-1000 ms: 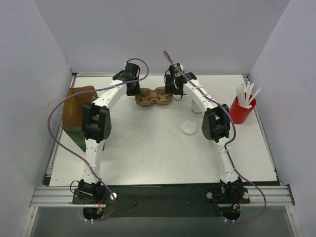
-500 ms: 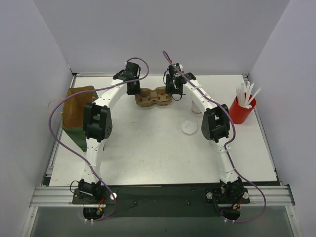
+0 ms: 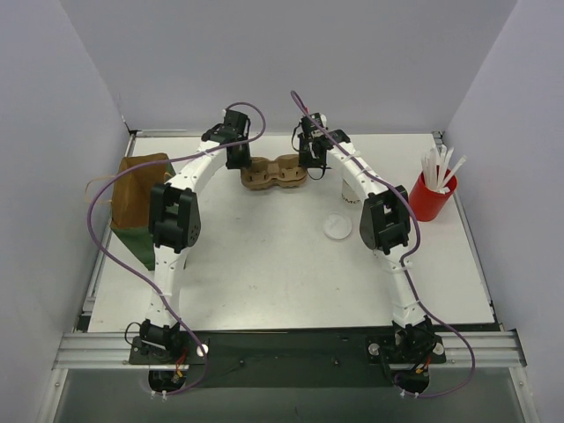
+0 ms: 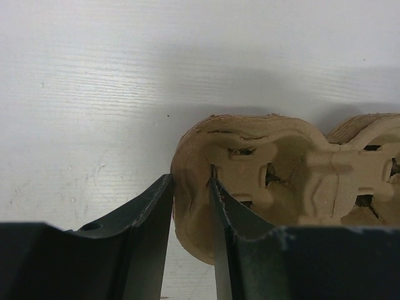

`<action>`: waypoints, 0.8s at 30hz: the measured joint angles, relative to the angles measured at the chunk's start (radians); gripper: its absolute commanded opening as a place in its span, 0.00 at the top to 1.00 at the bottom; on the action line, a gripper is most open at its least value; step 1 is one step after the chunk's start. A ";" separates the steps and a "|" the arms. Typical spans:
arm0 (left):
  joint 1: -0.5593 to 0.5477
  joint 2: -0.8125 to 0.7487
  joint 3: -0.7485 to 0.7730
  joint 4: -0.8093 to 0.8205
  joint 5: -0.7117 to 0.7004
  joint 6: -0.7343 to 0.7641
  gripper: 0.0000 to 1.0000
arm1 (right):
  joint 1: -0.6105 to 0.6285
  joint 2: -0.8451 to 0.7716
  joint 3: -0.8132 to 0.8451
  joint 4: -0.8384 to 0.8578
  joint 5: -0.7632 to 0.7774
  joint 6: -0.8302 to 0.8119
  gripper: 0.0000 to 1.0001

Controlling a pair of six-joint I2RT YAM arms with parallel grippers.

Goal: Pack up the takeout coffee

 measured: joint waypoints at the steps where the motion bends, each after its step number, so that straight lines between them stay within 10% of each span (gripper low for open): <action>1: 0.000 0.000 0.000 0.000 0.002 0.000 0.58 | 0.000 0.000 0.000 0.000 0.000 0.000 0.86; 13: 0.007 0.000 0.000 0.000 0.011 0.013 0.71 | 0.000 0.000 0.000 -0.002 0.007 0.000 0.95; 24: 0.009 0.000 0.000 -0.002 0.015 0.021 0.56 | 0.000 0.000 0.000 -0.002 0.009 0.000 0.97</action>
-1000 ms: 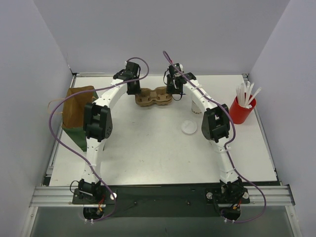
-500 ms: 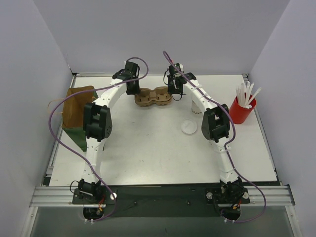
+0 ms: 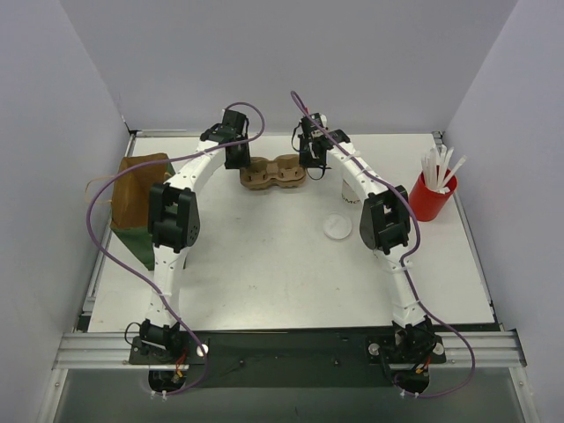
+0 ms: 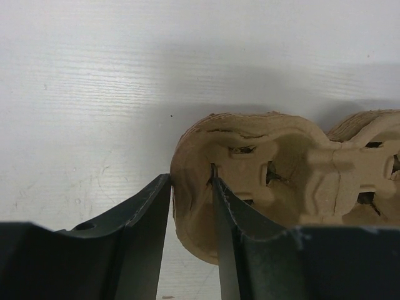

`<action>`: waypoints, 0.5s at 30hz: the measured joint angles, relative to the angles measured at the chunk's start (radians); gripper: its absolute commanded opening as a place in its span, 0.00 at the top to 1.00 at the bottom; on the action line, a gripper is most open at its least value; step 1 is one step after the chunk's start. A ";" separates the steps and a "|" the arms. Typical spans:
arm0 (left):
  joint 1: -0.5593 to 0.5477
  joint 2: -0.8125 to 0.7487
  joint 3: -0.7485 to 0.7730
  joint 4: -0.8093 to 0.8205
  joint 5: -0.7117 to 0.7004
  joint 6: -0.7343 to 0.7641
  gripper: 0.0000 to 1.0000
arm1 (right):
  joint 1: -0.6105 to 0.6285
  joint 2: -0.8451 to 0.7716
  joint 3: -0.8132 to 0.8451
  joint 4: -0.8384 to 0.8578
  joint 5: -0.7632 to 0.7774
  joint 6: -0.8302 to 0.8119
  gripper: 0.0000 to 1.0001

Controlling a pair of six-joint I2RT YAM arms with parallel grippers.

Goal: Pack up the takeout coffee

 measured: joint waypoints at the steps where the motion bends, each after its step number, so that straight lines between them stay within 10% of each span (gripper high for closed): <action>1: 0.000 0.000 0.000 0.000 0.000 0.000 0.56 | 0.000 0.000 0.000 0.000 0.000 0.000 0.97; 15: 0.006 0.000 0.000 0.000 0.003 0.000 0.71 | -0.001 0.015 0.000 0.003 0.001 0.002 0.98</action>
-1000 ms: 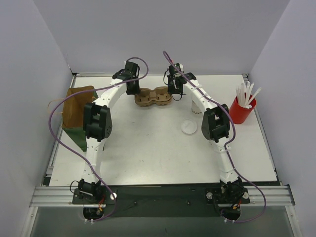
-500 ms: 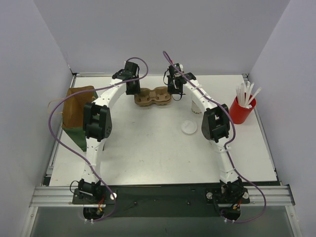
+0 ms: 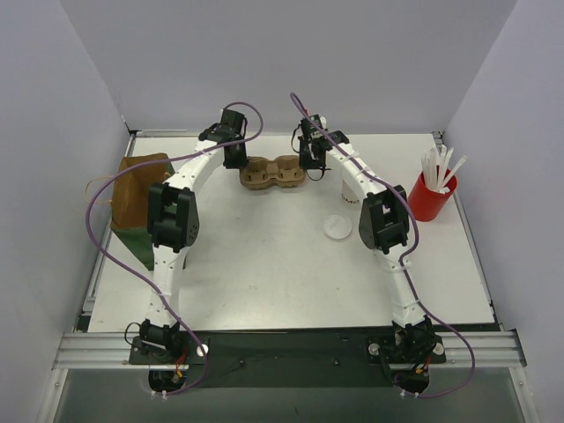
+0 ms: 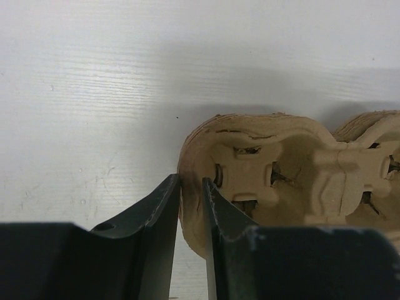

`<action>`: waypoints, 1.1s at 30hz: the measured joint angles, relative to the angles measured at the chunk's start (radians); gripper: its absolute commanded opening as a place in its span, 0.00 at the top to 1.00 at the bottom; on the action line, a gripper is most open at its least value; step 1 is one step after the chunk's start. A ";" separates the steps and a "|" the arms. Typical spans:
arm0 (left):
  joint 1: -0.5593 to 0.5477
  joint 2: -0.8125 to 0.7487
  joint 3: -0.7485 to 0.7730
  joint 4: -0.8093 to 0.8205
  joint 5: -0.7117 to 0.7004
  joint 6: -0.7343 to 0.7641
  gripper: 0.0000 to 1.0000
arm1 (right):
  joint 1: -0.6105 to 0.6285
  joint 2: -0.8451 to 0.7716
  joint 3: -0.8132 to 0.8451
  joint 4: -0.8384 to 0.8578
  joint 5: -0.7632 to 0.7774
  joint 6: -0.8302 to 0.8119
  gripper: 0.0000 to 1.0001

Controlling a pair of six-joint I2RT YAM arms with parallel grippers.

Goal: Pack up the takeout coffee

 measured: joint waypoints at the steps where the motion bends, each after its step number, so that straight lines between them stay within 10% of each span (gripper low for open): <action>1: 0.000 0.000 0.000 0.000 0.000 0.000 0.72 | 0.000 0.000 0.000 0.000 0.000 0.000 0.98; 27: 0.005 -0.002 0.000 0.002 0.004 0.005 0.98 | 0.000 -0.001 0.000 0.000 0.003 0.000 1.00; 33: 0.005 -0.002 0.000 0.001 0.007 0.007 0.84 | 0.000 -0.003 0.000 0.000 0.003 0.000 0.76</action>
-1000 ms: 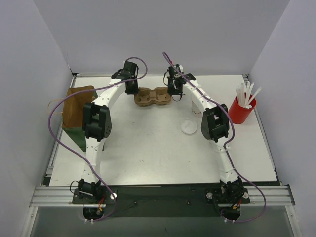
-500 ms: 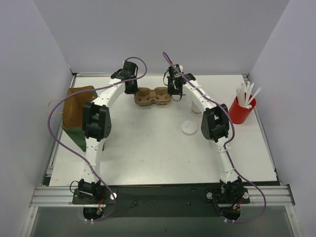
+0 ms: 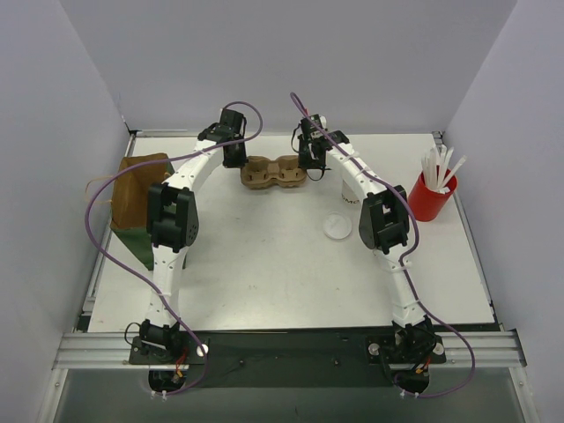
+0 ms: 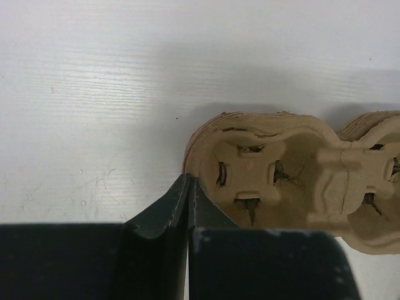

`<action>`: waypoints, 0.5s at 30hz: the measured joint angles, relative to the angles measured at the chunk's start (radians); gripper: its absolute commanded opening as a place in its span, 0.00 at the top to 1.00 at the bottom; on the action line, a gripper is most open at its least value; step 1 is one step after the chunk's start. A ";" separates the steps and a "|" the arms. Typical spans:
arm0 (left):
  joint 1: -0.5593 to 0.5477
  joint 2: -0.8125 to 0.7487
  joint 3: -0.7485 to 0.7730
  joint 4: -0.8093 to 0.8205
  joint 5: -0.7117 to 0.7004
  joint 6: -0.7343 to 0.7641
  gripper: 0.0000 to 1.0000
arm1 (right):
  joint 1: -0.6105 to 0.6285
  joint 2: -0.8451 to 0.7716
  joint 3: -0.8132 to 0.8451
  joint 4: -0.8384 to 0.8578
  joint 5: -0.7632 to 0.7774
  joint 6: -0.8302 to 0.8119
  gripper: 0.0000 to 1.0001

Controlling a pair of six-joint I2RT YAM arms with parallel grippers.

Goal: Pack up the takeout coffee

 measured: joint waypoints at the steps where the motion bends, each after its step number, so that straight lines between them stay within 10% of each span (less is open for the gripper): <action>1: 0.000 0.000 0.000 0.000 0.004 0.000 0.80 | 0.000 0.000 0.000 0.002 0.000 0.000 0.73; 15: -0.004 0.000 0.000 -0.006 0.023 0.004 0.67 | 0.002 0.000 0.000 0.011 0.000 -0.004 0.74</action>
